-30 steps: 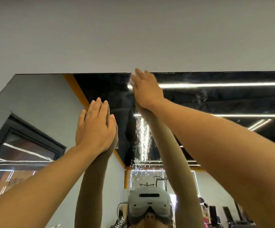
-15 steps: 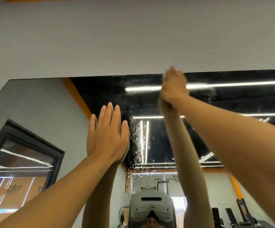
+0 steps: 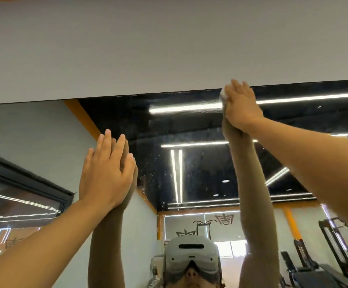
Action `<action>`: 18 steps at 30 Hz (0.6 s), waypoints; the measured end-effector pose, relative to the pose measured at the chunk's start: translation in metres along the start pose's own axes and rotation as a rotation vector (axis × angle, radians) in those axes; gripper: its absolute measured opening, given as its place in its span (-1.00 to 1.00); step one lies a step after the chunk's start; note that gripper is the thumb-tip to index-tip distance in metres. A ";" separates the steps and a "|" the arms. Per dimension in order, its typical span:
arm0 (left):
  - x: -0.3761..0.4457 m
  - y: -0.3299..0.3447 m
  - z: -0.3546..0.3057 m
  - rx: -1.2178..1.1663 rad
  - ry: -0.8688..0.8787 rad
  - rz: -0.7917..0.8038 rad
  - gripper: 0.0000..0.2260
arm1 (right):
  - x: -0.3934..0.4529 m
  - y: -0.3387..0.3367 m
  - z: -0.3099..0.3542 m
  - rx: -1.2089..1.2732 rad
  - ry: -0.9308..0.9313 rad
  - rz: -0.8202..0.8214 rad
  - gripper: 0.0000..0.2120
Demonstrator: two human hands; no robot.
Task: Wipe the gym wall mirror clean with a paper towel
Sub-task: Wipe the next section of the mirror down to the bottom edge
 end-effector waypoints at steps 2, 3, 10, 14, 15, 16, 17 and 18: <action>0.001 -0.001 -0.007 -0.065 -0.003 -0.039 -0.38 | 0.002 -0.019 -0.041 0.006 0.088 -0.021 -0.62; 0.002 0.000 -0.013 -0.104 0.003 -0.050 -0.39 | 0.002 -0.024 -0.051 0.017 0.120 -0.035 -0.68; 0.006 0.021 -0.054 -0.059 0.069 0.008 -0.38 | 0.004 -0.001 0.002 0.025 0.108 -0.077 -0.55; 0.004 0.024 -0.052 -0.040 0.056 -0.005 -0.40 | -0.029 0.029 0.096 0.168 -0.229 0.007 -0.58; 0.004 0.024 -0.052 -0.030 0.057 -0.003 -0.40 | -0.039 0.035 0.114 0.195 -0.301 0.024 -0.59; 0.004 0.024 -0.051 -0.020 0.059 -0.007 -0.40 | -0.046 0.040 0.126 0.208 -0.358 0.039 -0.57; 0.004 0.024 -0.051 -0.012 0.062 -0.014 -0.40 | -0.051 0.042 0.132 0.192 -0.397 0.061 -0.54; 0.005 0.024 -0.051 -0.008 0.064 -0.018 -0.40 | -0.052 0.045 0.132 0.153 -0.418 0.089 -0.49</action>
Point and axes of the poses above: each hand's wrist, its own x-axis towards the middle knuckle, its own y-axis out of the palm, z = x × y, the point moved 4 cm from there along x, towards the middle knuckle, and after that the axes turned 10 degrees about y, right-handed, at the moved point
